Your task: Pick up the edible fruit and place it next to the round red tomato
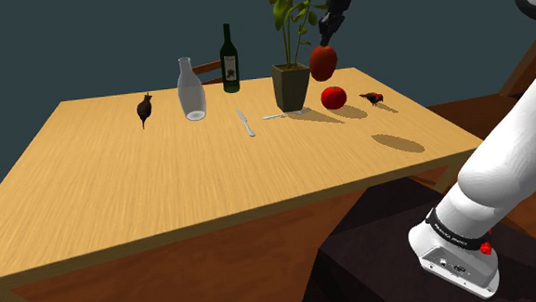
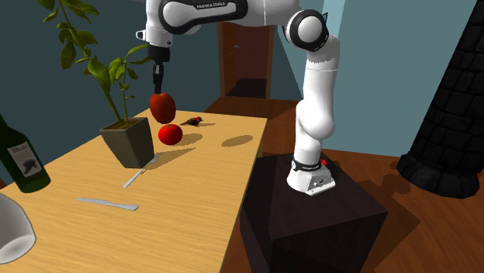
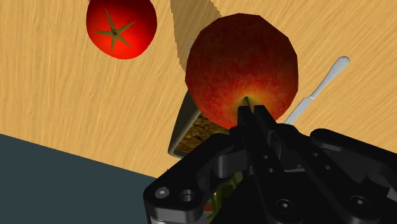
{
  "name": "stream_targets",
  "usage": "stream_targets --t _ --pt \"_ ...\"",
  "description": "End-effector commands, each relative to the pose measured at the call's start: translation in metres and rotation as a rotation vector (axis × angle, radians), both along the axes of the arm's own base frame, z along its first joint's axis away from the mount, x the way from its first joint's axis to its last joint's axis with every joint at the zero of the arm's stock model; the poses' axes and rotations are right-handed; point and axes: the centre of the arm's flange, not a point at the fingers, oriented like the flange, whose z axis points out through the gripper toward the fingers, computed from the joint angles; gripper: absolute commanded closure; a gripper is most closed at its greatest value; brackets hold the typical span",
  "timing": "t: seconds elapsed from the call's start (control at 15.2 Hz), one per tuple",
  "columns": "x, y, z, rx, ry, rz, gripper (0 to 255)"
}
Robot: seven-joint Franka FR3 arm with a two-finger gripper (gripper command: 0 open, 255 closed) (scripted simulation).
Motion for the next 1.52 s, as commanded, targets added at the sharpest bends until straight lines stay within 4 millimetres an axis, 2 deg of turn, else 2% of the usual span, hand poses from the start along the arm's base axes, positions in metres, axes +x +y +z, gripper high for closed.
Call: stream_targets --t 0.0,1.45 --pt "0.001 -0.001 -0.010 0.000 -0.001 0.000 255" --pt "0.001 -0.001 -0.126 0.000 -0.001 0.000 255"
